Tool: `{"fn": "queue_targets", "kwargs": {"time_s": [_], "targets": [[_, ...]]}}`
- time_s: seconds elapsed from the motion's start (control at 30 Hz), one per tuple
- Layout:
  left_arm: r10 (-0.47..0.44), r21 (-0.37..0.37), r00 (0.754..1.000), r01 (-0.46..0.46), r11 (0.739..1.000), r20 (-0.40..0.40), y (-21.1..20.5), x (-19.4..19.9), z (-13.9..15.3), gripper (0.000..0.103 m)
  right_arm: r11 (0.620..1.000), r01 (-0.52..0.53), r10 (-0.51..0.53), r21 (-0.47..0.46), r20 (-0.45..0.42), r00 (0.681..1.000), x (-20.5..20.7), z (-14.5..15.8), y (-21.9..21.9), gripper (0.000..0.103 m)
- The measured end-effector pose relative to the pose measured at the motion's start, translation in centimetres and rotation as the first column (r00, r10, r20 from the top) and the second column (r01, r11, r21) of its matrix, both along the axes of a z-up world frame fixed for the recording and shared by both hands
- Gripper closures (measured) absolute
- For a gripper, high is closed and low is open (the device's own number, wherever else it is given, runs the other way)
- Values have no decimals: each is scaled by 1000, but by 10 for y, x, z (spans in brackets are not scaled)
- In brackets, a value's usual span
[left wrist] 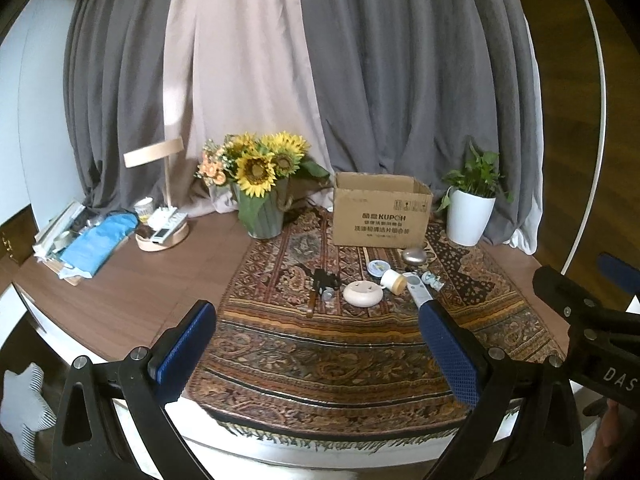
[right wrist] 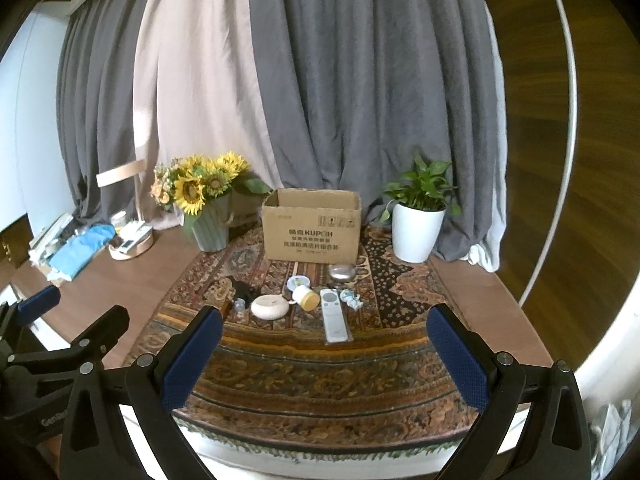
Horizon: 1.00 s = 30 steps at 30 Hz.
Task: Organize rigid objects
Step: 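Reach the left tool to the white round disc while the right tool reaches the white remote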
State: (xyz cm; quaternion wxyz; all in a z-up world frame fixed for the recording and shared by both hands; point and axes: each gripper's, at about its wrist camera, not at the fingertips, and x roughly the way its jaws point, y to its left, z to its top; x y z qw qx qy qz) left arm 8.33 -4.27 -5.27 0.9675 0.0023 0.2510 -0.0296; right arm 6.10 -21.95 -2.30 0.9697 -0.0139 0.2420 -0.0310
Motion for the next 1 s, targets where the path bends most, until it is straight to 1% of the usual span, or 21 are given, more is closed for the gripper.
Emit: {"fn": "queue_targets", "kwargs": {"time_s": [0.17,0.3,0.43,0.6,0.73,0.9,1.0], "targets": [[2,-8,1000,-3,1000,-31,-5,22,-13,0,1000,-29,29,6,-39,999,27,-14,-9,0],[-17,10,999,18,1000,-47,-10,45,-21,0,999,-29,31,24,-73,997,47,-26,-14,0],[-38,6,997,38,999,-64,-12,73,-29,0,999,-15,18,32,-101,995,73,-38,-17,0],[-80,46,994,83,995,-73,-14,112,-43,0,1000,1,1,13,-120,993,104,-50,-15,0],[-109,63,990,114,991,-87,-15,136,-56,0,1000,16,-17,-9,-123,992,126,-63,-14,1],[-131,82,986,139,987,-98,-24,161,-71,0,1000,27,-28,-6,-176,984,154,-83,-16,2],[-160,88,980,171,981,-120,-35,176,-83,1,1000,24,-22,7,-203,979,174,-99,-24,2]]}}
